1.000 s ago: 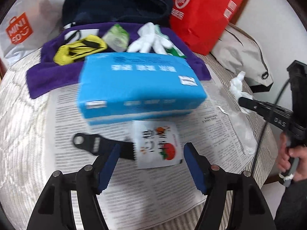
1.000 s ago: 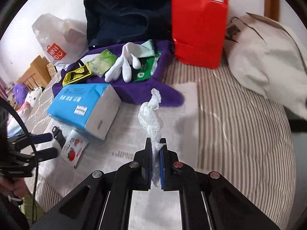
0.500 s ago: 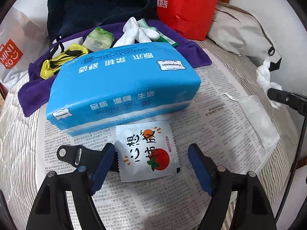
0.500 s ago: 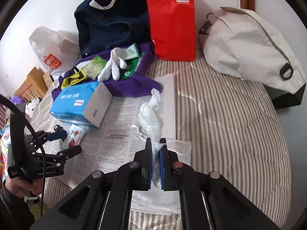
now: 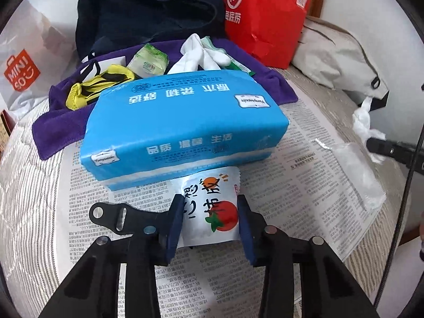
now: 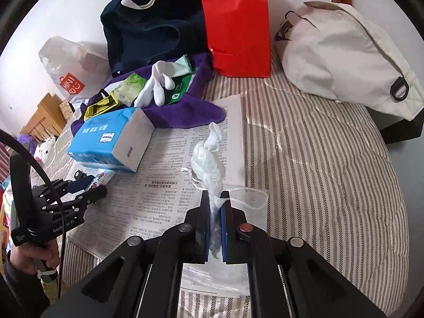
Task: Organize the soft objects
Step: 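Grasp white tomato-print snack packet with left tool while right tool holds plastic bag, then lift snack packet toward the towel with left tool while right tool holds plastic bag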
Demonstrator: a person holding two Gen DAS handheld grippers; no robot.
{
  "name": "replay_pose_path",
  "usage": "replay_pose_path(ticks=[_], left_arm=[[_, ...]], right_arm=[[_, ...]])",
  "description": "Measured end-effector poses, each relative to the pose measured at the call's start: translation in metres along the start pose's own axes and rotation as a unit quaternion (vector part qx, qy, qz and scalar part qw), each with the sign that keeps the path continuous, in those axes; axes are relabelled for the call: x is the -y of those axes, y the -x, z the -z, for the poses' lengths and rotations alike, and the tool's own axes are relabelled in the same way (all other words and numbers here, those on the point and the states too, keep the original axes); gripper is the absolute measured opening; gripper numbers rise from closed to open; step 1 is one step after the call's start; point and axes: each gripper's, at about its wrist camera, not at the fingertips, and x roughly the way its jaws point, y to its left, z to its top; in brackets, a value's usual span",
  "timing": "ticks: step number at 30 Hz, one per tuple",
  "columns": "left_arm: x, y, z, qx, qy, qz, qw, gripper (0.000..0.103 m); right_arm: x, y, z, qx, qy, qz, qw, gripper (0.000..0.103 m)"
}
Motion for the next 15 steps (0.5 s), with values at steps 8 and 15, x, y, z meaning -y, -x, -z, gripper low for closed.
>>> replay_pose_path(ticks=[8, 15], left_arm=[[-0.009, 0.015, 0.0, 0.006, 0.02, 0.03, 0.9993, 0.028], [-0.017, 0.031, -0.002, 0.02, 0.031, 0.054, 0.9978, 0.028]], right_arm=[[-0.008, 0.003, -0.001, 0.001, 0.011, -0.007, 1.0, 0.007], [-0.021, 0.001, -0.002, -0.001, 0.02, -0.017, 1.0, 0.007]])
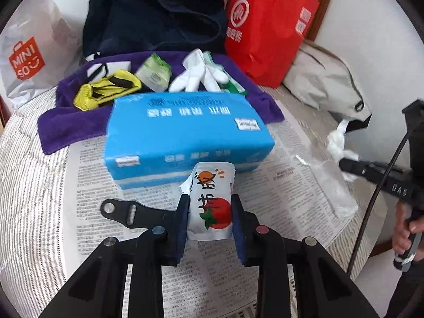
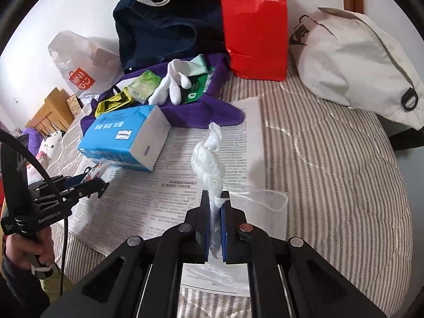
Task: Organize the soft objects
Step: 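Lift snack packet toward the towel with left tool while right tool holds plastic bag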
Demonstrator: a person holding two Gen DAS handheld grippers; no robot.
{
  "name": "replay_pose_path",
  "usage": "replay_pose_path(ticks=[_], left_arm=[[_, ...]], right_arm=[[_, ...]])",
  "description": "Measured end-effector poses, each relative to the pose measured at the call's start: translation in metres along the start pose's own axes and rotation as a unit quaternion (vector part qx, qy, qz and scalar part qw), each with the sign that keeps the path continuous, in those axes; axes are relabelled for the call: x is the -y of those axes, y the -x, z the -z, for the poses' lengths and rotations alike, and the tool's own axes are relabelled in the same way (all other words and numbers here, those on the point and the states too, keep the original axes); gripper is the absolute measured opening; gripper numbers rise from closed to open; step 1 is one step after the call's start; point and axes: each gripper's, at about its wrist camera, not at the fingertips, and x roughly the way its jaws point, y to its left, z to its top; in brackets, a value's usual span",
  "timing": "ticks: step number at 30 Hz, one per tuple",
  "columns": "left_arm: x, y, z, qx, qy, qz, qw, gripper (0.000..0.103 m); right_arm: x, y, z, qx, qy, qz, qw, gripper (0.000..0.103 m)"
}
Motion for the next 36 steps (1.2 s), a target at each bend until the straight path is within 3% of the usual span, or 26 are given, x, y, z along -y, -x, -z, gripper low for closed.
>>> replay_pose_path(ticks=[18, 36], left_arm=[[-0.031, 0.041, -0.023, 0.041, 0.024, -0.002, 0.9989, 0.028], [-0.058, 0.05, -0.054, 0.058, 0.045, -0.008, 0.9973, 0.028]], right_arm=[[-0.032, -0.002, -0.01, -0.002, 0.027, -0.021, 0.999, 0.007], [-0.062, -0.001, -0.044, 0.013, 0.052, -0.038, 0.998, 0.007]])
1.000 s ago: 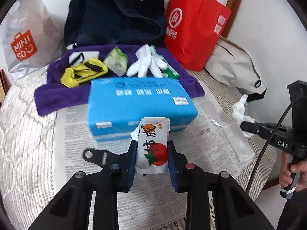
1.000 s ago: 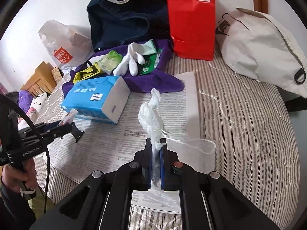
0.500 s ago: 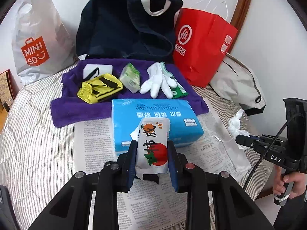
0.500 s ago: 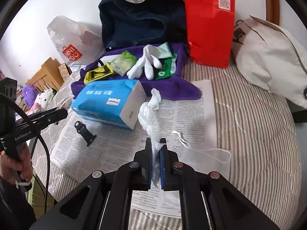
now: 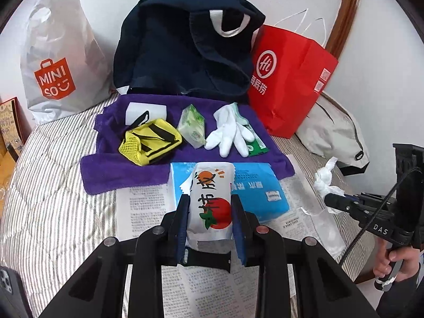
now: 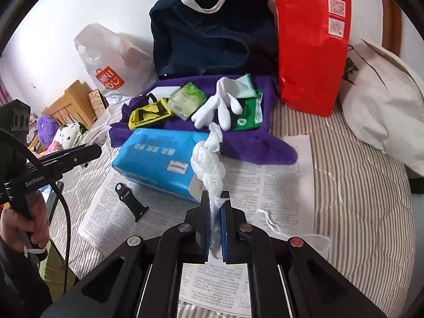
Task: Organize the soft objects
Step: 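Lift snack packet toward the towel with left tool while right tool holds plastic bag, then carry the white plastic bag over the purple towel with the right tool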
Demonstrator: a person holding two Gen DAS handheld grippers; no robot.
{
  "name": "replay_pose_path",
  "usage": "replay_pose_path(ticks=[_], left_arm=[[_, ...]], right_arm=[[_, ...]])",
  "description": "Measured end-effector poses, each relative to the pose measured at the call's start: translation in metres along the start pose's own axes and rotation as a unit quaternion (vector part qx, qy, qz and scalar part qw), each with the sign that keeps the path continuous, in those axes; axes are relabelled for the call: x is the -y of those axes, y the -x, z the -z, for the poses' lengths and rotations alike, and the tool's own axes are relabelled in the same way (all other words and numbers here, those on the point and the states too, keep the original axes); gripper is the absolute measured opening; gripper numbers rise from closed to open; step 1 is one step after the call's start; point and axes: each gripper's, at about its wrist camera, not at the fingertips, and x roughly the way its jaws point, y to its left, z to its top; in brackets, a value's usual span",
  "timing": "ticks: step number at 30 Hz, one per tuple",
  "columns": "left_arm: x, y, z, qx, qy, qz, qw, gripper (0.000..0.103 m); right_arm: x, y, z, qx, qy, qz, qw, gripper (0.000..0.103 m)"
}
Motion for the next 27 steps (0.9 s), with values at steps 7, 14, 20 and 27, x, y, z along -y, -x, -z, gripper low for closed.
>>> replay_pose_path(ticks=[7, 14, 20, 27], left_arm=[[-0.005, -0.001, -0.012, 0.004, -0.002, -0.004, 1.0, 0.028], [-0.012, -0.004, -0.026, 0.006, -0.003, -0.014, 0.9999, 0.028], [-0.018, -0.005, -0.04, 0.011, -0.004, -0.019, 0.9998, 0.028], [-0.023, -0.013, -0.058, 0.013, -0.007, -0.025, 0.9996, 0.029]], right_arm=[[-0.003, -0.003, -0.014, 0.008, -0.004, -0.002, 1.0, 0.007], [-0.003, -0.009, -0.026, 0.016, -0.007, -0.004, 1.0, 0.007], [-0.002, -0.016, -0.038, 0.018, -0.01, -0.003, 1.0, 0.007], [-0.001, -0.025, -0.056, 0.022, -0.009, -0.001, 1.0, 0.007]])
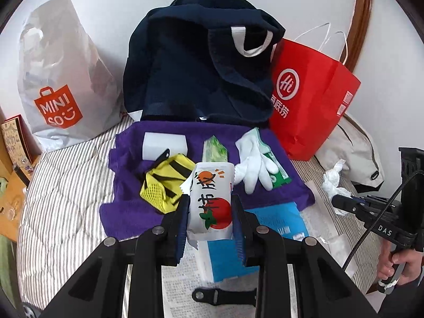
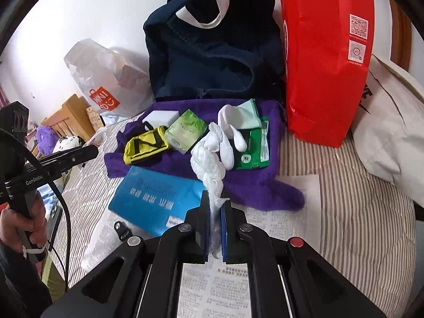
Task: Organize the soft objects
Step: 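Carry the white plastic bag over the purple towel with the right tool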
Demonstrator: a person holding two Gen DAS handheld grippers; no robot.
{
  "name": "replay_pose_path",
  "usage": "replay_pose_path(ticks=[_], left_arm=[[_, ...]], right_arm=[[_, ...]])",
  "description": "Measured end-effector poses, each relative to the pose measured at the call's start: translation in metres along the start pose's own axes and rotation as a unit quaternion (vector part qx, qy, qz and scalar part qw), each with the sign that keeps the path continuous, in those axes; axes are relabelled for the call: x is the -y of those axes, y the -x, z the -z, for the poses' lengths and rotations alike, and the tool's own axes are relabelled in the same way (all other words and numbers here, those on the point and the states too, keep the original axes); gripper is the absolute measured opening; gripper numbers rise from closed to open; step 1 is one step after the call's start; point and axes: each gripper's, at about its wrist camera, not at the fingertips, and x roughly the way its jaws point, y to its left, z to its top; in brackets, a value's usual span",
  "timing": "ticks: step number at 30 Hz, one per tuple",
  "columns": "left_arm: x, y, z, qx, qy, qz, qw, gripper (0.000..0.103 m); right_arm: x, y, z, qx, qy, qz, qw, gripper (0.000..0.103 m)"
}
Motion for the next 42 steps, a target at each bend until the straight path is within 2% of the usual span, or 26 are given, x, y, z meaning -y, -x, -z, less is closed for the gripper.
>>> replay_pose_path(ticks=[14, 20, 32, 42], left_arm=[[-0.012, -0.036, -0.03, -0.007, 0.0, 0.001, 1.0, 0.029], [-0.017, -0.054, -0.039, -0.015, 0.004, 0.005, 0.9999, 0.029], [-0.025, -0.098, -0.049, -0.04, 0.009, 0.002, 0.9992, 0.029], [-0.031, -0.136, -0.051, -0.068, 0.018, -0.006, 0.9975, 0.029]], right_arm=[[0.008, -0.039, -0.039, -0.003, 0.0, 0.008, 1.0, 0.007], [0.017, -0.065, -0.052, -0.016, -0.006, 0.024, 1.0, 0.007], [0.03, -0.116, -0.06, -0.051, -0.016, 0.052, 0.997, 0.007], [0.029, -0.143, -0.059, -0.082, -0.009, 0.049, 0.995, 0.007]])
